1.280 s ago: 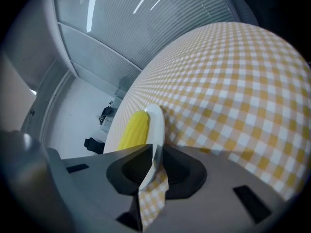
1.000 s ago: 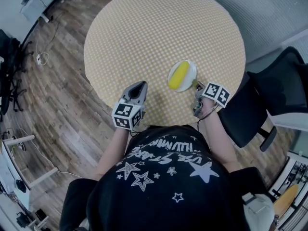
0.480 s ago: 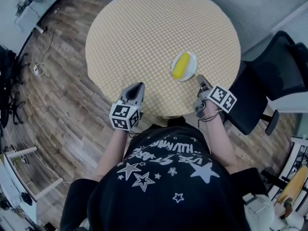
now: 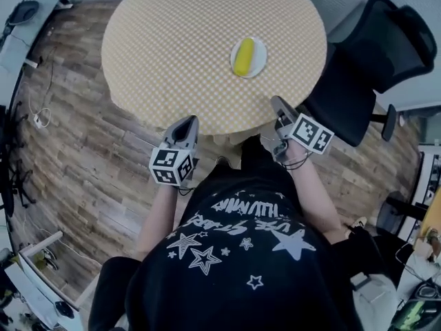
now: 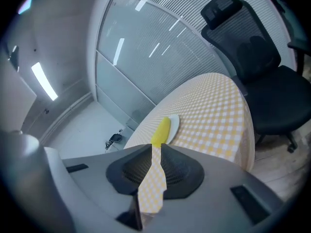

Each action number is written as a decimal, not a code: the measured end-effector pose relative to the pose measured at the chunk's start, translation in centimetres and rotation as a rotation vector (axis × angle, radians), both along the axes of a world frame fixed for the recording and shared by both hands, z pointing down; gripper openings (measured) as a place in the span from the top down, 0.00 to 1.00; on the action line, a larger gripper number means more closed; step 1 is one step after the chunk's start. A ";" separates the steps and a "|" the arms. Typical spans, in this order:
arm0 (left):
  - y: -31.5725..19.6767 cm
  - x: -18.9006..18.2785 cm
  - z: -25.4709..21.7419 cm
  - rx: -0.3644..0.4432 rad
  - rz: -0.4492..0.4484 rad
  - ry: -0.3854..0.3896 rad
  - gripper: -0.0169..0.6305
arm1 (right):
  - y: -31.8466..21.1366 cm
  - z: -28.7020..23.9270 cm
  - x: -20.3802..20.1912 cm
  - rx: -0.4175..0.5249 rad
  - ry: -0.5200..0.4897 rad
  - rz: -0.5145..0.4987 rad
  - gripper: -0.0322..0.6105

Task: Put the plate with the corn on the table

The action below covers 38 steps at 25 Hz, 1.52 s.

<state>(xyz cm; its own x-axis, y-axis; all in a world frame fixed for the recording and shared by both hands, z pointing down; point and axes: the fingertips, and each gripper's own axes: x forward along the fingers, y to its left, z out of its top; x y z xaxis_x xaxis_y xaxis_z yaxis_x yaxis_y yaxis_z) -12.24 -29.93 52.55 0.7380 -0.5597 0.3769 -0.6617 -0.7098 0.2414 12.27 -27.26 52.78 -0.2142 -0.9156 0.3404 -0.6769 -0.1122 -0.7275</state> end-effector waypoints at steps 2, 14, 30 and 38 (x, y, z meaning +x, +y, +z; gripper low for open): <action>0.6 0.3 0.0 -0.003 0.018 0.001 0.95 | 1.0 -0.5 0.1 0.032 -0.014 0.002 0.85; 4.6 2.6 -1.4 0.030 0.013 0.003 0.95 | 4.0 -3.2 0.0 0.115 0.017 -0.088 0.85; 14.9 7.3 -3.6 0.081 -0.055 0.008 0.95 | 13.7 -5.0 2.8 0.188 0.109 -0.239 0.85; 20.0 8.8 -5.0 0.112 -0.102 0.025 0.95 | 18.9 -5.3 3.5 0.200 0.142 -0.287 0.86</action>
<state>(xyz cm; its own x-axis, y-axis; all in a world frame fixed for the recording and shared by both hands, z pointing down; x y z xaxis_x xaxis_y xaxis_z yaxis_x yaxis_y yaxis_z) -3.43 -9.89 47.54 0.6838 -0.6694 0.2904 -0.7262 -0.6630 0.1820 15.72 -8.37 47.44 -0.4350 -0.8767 0.2054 -0.7557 0.2314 -0.6127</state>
